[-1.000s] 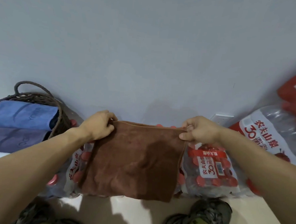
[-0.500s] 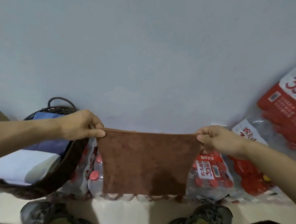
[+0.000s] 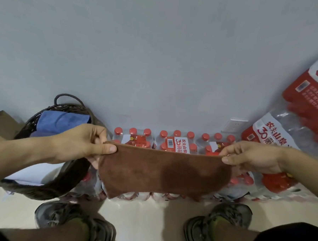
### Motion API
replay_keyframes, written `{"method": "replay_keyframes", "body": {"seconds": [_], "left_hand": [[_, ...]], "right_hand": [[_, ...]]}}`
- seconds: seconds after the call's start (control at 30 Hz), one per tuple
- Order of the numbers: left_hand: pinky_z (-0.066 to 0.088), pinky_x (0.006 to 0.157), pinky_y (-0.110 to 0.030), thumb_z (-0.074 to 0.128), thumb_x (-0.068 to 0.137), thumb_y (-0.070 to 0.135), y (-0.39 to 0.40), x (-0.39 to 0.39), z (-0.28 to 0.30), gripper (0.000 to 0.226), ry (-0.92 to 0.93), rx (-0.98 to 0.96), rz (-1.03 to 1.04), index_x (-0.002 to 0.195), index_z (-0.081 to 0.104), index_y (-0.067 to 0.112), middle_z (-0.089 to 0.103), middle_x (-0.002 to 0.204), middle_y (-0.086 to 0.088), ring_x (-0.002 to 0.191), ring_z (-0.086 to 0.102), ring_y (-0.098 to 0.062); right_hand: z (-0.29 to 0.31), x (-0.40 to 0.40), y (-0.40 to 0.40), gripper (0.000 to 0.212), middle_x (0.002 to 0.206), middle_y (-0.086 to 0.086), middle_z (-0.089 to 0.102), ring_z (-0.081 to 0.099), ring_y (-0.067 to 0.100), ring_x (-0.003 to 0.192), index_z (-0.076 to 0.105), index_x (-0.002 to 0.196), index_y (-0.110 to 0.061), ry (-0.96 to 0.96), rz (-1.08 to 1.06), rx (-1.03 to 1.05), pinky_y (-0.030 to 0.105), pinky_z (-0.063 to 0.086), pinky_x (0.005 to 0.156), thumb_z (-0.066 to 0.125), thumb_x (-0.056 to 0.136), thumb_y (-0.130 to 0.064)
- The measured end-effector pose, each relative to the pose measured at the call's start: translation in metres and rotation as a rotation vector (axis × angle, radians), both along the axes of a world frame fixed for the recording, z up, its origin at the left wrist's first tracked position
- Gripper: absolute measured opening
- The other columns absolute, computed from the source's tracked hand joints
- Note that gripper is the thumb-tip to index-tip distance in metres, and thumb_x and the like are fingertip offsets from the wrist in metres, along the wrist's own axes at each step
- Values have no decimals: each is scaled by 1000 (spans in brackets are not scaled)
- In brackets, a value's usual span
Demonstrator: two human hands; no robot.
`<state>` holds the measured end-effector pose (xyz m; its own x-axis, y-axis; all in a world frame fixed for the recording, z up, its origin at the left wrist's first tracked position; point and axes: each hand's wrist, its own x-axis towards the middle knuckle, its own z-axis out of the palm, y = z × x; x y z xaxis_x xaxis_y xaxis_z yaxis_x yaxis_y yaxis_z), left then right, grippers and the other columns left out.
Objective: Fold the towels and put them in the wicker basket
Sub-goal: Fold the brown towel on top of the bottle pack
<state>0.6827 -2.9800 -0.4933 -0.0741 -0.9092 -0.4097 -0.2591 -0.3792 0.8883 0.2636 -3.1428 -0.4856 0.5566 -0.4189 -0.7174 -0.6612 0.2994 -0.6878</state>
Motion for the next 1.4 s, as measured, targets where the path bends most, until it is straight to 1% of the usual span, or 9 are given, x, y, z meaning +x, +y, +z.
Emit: {"method": "replay_keyframes", "body": {"seconds": [0.13,0.37,0.43,0.53,0.63,0.8,1.0,1.2,1.4], "left_hand": [[55,53,-30,66,89,16,-28,7,-28,20,-113,102,150,92,63,-3,63,68,-15,56,61,-23],[47,61,-33,46,103,27,-101,10,-95,36,-172,337,511,76,57,5,58,69,-13,60,53,-27],[54,72,-43,46,103,29,-122,8,-119,38,-334,237,589,92,60,-5,62,88,-22,79,61,-38],[48,84,-40,45,102,34,-135,2,-144,44,-725,65,526,101,60,-7,64,105,-30,99,61,-44],[47,76,-43,44,100,42,-141,5,-164,40,-931,-66,456,101,57,4,66,98,-24,93,61,-43],[38,62,-39,37,101,46,-148,11,-176,37,-1141,-158,359,98,46,11,65,85,-19,72,57,-38],[43,81,-48,47,97,43,-129,-3,-158,36,-1053,-195,466,108,44,9,62,95,-19,90,57,-42],[40,89,-48,56,92,38,-55,-34,-148,29,-1127,-135,419,97,57,9,60,103,-17,105,49,-39],[42,93,-48,55,93,40,0,-57,-155,37,-926,3,549,104,56,6,58,111,-19,109,49,-40]], "right_hand": [[-13,20,-15,22,93,15,70,67,24,85,67,108,0,70,-71,8,35,55,80,56,95,-14],[-84,81,-58,20,76,9,67,67,17,64,64,91,-5,126,-416,-129,38,60,65,47,101,-10],[-116,99,-70,22,73,11,62,62,20,59,62,80,-8,164,-503,-343,37,56,62,50,98,-8],[-155,114,-87,22,86,12,64,61,28,86,58,78,-14,347,-389,-748,31,46,77,53,99,-19],[-177,114,-97,16,98,15,67,61,34,101,61,97,-14,396,-335,-900,32,43,83,49,100,-24],[-194,111,-100,24,90,14,63,61,39,92,56,102,-14,408,-264,-1107,37,43,74,46,100,-35],[-178,105,-80,35,107,17,65,61,37,100,52,116,-10,396,-436,-1096,37,46,79,49,99,-40],[-158,88,-15,25,93,9,66,61,30,91,58,98,-13,308,-437,-1034,31,40,75,56,95,-38],[-159,80,41,15,80,-4,63,62,22,89,60,85,-19,237,-673,-680,25,39,77,72,85,-28]]}}
